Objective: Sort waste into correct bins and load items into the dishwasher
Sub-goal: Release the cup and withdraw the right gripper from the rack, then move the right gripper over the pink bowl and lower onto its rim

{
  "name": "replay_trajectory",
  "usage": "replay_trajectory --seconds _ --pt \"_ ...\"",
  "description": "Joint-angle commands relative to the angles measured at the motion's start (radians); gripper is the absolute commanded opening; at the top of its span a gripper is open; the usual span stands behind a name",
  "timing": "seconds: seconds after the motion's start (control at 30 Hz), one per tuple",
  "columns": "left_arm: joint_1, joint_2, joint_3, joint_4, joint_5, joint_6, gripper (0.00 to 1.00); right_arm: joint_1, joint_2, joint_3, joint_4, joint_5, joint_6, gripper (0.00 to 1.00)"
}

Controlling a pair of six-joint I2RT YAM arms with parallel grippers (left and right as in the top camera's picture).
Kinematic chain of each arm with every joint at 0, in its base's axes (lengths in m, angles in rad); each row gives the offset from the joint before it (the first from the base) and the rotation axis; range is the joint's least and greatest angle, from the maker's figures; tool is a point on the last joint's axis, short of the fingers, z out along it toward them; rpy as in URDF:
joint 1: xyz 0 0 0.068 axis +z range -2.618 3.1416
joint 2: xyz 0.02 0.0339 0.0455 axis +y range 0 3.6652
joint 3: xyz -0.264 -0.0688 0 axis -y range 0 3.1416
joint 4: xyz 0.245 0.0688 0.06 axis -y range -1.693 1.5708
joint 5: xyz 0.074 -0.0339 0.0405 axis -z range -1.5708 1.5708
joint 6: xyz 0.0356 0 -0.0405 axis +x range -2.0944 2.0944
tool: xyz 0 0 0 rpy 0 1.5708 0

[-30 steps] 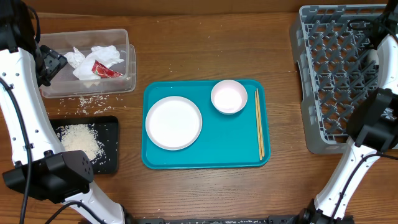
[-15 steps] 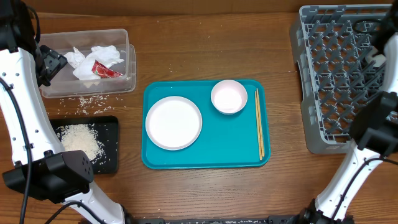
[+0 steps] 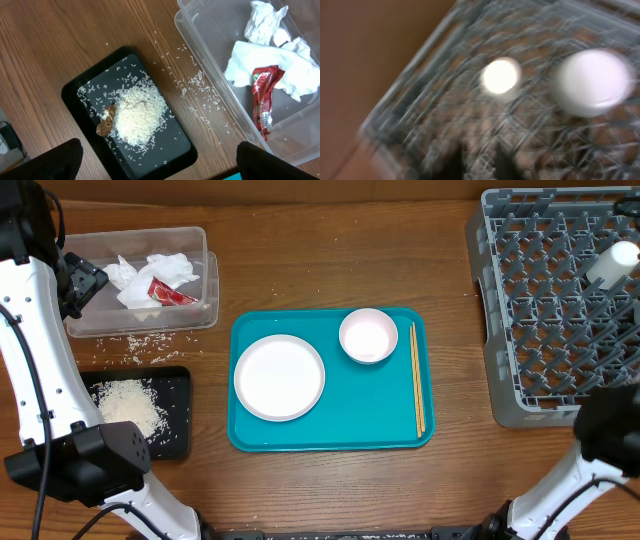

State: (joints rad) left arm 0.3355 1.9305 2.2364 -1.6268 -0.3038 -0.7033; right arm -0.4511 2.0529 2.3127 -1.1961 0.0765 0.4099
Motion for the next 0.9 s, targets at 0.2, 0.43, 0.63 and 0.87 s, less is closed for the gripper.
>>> replay_trajectory --seconds 0.2,0.43,0.63,0.87 --pt "0.003 -0.004 0.009 0.002 -0.017 0.008 1.00 0.115 -0.050 -0.002 -0.292 -0.774 -0.427 0.84" --pt "0.003 -0.004 0.009 0.002 -0.017 0.008 1.00 0.296 -0.050 -0.002 -0.433 -0.726 -0.482 0.86" --pt "0.003 -0.004 0.009 0.002 -0.017 0.008 1.00 0.457 -0.050 -0.002 -0.440 -0.716 -0.482 1.00" --pt "0.003 -0.004 0.009 0.002 -0.017 0.008 1.00 0.624 -0.050 -0.002 -0.444 -0.594 -0.467 1.00"
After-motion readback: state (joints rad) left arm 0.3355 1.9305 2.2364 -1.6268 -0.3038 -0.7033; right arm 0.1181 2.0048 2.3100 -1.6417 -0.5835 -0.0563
